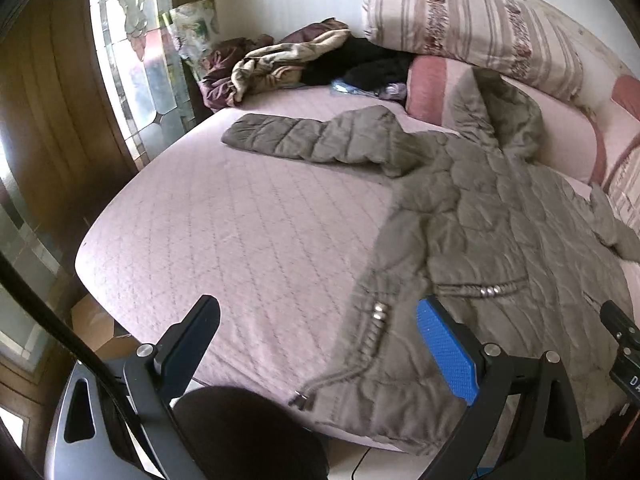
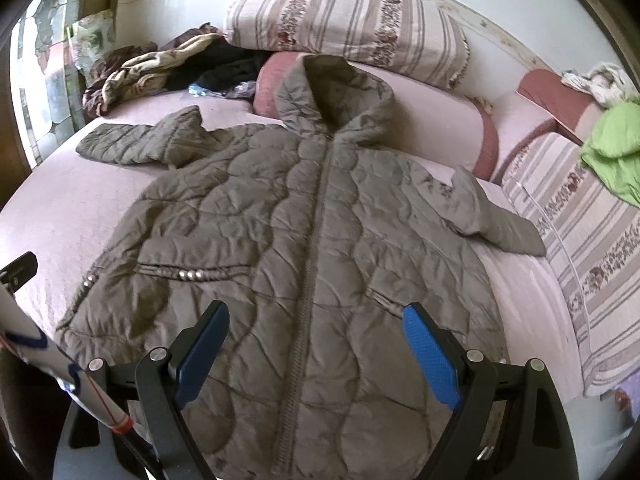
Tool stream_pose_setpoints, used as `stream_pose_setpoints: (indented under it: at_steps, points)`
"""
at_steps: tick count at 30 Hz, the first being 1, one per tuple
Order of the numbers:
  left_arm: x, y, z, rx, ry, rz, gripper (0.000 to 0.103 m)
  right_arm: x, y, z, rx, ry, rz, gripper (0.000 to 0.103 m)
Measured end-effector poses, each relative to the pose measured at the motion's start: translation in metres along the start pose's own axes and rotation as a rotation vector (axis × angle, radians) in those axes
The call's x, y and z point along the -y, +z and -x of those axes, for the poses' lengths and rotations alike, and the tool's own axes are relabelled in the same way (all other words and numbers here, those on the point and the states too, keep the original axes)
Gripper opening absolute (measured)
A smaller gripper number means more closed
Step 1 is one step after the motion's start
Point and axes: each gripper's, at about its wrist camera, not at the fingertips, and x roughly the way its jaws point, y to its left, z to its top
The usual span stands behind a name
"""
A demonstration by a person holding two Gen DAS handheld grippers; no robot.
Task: Fold large clothes
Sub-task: 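Move the left tool to the jacket sleeve cuff and grasp it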
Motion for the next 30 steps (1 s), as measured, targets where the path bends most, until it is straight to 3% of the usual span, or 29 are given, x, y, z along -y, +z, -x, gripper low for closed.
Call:
stream_pose_setpoints:
  at_steps: [10, 18, 30]
  points:
    - [-0.043, 0.01, -0.023, -0.055, -0.002, 0.072, 0.094, -0.043, 0.025, 0.003, 0.012, 0.086, 0.05, 0.092]
    - [-0.064, 0.018, -0.031, -0.04, 0.066, 0.061, 0.094, -0.076, 0.033, 0.0, 0.021, 0.127, 0.107, 0.092]
    - [-0.09, 0.041, -0.062, -0.068, 0.106, 0.116, 0.094, -0.089, 0.037, -0.015, 0.026, 0.131, 0.15, 0.092]
